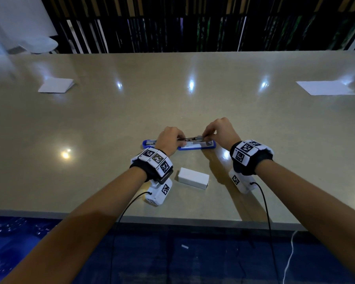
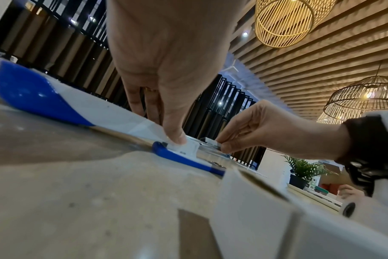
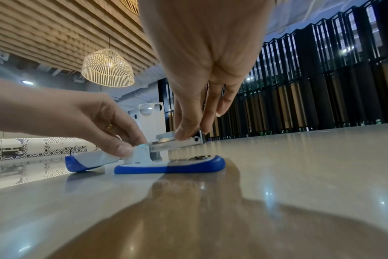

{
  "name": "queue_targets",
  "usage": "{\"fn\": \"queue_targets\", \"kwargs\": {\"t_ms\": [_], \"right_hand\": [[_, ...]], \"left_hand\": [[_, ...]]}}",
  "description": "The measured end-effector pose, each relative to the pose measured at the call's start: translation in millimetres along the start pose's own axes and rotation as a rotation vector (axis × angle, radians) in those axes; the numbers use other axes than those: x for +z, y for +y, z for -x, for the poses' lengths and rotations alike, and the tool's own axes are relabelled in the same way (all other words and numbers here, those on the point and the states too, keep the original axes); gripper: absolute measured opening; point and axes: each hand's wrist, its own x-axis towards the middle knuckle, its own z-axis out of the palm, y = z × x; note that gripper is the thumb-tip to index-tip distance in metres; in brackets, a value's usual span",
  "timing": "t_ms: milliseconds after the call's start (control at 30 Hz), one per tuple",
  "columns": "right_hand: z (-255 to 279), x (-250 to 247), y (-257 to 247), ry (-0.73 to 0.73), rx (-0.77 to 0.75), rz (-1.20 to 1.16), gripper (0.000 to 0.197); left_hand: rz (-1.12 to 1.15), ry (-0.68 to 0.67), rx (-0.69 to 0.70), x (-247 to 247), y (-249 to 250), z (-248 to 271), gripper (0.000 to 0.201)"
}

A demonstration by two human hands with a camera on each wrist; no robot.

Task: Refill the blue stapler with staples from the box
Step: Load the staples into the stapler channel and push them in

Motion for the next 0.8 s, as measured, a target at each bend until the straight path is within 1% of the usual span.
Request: {"fn": "queue_targets", "kwargs": {"t_ms": [267,367,467,567,667,800], "right_hand": [[-10.3,-4.0,1.9,-0.091,0.035,-0.006,0.012],[-7.8,-1.3,4.9,-0.072,-0.007,0.015,0.011],[-1.9,3.6,4.2,-0.041,-0.066,0.129,0.011],[0.4,3.8,2.7,-0.052,-0.092,0.154,0.014],[-0.3,2.4,7.0,-0.030,-0.052,0.118,0.014],[-1.0,6.4,13.4,0.020,0.035,0.083,0.010]], "left_hand": [[0.022,0.002,-0.016,-0.7,2.6,4.3,0.028],[0.026,0.001,-0.021,-0.8,3.1,4.6,0.028],[0.027,-0.001,-0.022,-0.2,2.8,4.1,0.028],[0.024,-0.013,-0.015,-1.1,2.5,3.5,0.028],[0.095,0.000,0.002,-2.2,2.6,1.0,0.025],[0.161,0.041,0.039,-0.2,11.3,-1.3,0.012]]}}
